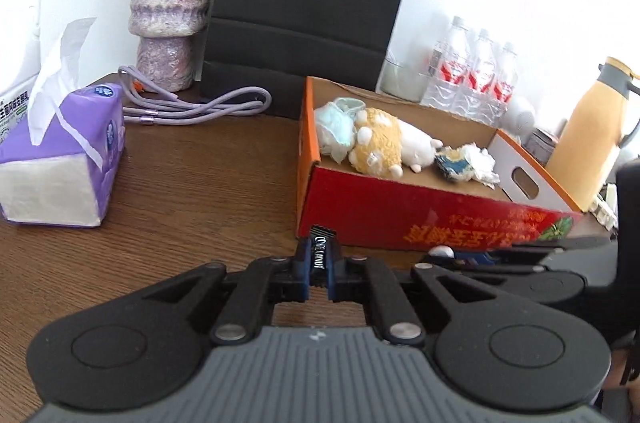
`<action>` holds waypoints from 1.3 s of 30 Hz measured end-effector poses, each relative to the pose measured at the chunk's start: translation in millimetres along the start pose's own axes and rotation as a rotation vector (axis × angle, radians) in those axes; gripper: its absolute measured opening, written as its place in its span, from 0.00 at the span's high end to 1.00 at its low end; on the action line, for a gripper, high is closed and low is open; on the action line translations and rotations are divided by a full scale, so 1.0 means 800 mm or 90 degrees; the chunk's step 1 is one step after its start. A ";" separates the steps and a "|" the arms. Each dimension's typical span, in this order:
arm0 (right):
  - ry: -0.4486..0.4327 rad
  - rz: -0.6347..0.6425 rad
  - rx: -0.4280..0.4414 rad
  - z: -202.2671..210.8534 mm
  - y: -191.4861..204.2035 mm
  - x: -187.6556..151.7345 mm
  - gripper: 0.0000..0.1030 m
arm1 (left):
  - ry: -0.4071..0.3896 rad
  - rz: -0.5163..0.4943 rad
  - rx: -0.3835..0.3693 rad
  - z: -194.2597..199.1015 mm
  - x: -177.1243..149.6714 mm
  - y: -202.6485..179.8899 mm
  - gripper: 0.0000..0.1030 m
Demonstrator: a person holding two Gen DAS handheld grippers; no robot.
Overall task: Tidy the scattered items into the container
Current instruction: 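Grasp the small black item with the left tool while the right tool grasps the white cap, then lower both held items into the box and open both tools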
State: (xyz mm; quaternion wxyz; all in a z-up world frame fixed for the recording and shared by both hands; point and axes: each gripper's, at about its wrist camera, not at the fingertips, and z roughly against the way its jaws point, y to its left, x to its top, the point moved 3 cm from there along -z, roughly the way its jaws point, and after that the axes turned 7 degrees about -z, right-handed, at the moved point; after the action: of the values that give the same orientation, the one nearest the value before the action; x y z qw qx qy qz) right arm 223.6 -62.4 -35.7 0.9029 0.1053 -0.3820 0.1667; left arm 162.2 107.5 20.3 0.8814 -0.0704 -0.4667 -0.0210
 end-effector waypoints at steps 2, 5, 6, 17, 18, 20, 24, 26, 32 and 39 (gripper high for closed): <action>-0.011 -0.001 0.001 0.007 0.003 0.001 0.89 | 0.002 -0.002 -0.002 -0.001 0.000 -0.002 0.92; -0.038 -0.020 0.011 0.029 0.001 0.005 0.89 | 0.012 0.003 0.006 -0.004 -0.004 0.000 0.92; -0.048 -0.024 0.010 0.039 0.000 0.005 0.89 | 0.011 0.003 0.010 -0.005 -0.004 0.000 0.92; -0.153 -0.092 -0.065 0.193 -0.079 -0.042 0.89 | -0.041 -0.031 0.016 0.055 -0.008 -0.043 0.94; -0.160 -0.098 -0.069 0.204 -0.085 -0.049 0.89 | -0.057 -0.035 0.012 0.070 -0.009 -0.052 0.94; -0.172 -0.113 -0.069 0.222 -0.095 -0.066 0.89 | -0.092 -0.039 0.017 0.102 -0.014 -0.071 0.94; -0.196 -0.124 -0.060 0.249 -0.094 -0.096 0.89 | -0.134 -0.051 0.045 0.153 -0.035 -0.106 0.93; -0.211 -0.122 -0.057 0.263 -0.089 -0.109 0.89 | -0.148 -0.042 0.049 0.177 -0.048 -0.119 0.93; -0.258 -0.137 -0.012 0.302 -0.070 -0.143 0.89 | -0.190 -0.058 0.090 0.231 -0.084 -0.152 0.93; -0.272 -0.137 0.009 0.324 -0.053 -0.181 0.89 | -0.198 -0.057 0.096 0.259 -0.108 -0.160 0.93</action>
State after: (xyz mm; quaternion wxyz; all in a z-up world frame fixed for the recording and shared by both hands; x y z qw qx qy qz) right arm -24.3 -216.0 34.7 0.8132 0.1848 -0.5499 0.0464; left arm -69.7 8.2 77.3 0.7996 0.0145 -0.6002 -0.0143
